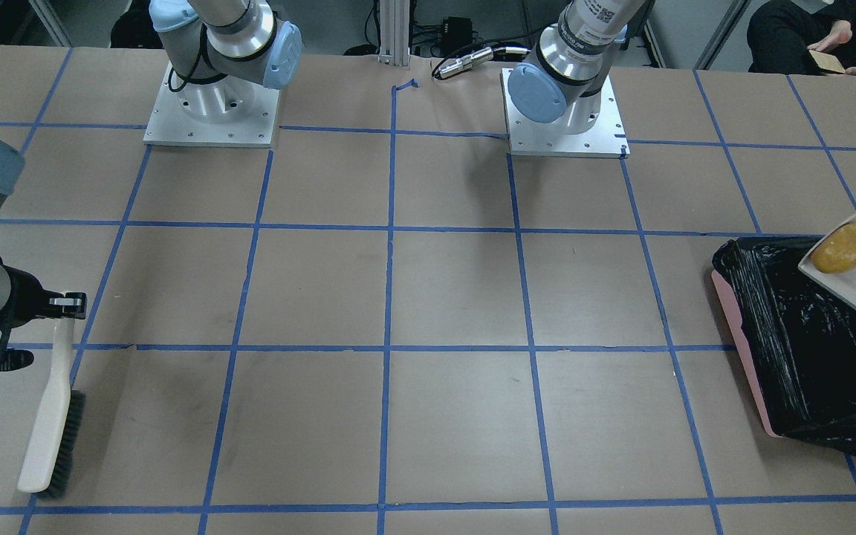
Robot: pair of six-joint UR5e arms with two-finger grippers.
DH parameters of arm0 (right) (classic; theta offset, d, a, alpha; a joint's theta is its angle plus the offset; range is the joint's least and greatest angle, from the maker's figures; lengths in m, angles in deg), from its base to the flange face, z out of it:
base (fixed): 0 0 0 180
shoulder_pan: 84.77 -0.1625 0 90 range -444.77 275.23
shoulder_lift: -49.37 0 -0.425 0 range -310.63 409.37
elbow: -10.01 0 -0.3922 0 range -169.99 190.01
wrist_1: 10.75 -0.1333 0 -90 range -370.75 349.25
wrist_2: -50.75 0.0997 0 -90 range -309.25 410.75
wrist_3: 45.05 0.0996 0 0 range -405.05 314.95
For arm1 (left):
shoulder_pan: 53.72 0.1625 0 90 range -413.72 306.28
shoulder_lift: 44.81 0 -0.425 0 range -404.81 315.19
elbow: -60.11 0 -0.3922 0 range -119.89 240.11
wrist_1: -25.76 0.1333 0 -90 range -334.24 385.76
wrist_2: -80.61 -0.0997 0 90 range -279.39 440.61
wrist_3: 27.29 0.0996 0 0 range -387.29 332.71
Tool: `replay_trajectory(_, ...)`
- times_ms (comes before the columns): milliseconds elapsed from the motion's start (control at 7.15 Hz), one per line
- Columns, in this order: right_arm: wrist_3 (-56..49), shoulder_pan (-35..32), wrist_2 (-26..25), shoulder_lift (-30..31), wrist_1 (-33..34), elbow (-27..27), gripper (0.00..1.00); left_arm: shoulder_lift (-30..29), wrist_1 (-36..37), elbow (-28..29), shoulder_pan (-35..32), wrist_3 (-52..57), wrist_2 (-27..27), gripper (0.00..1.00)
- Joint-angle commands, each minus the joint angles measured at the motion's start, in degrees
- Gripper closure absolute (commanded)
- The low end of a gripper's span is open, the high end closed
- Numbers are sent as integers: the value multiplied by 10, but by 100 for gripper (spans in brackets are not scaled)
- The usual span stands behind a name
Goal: Sweep and dump trash into bin
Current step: 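Lift the dustpan over the black bin with left while right returns the brush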
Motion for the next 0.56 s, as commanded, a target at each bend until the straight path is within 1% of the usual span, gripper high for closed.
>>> replay_trajectory(0,0,0,1,-1,4,-1,47,14,69,-40,-69,1,-113,100)
replay_trajectory(140,-1,0,2,-2,4,-1,39,16,109,-63,-92,1,-140,100)
replay_trajectory(280,-1,0,4,-3,5,0,31,19,132,-85,-97,1,-145,100)
replay_trajectory(420,-1,0,6,-3,5,1,26,24,165,-106,-101,2,-146,100)
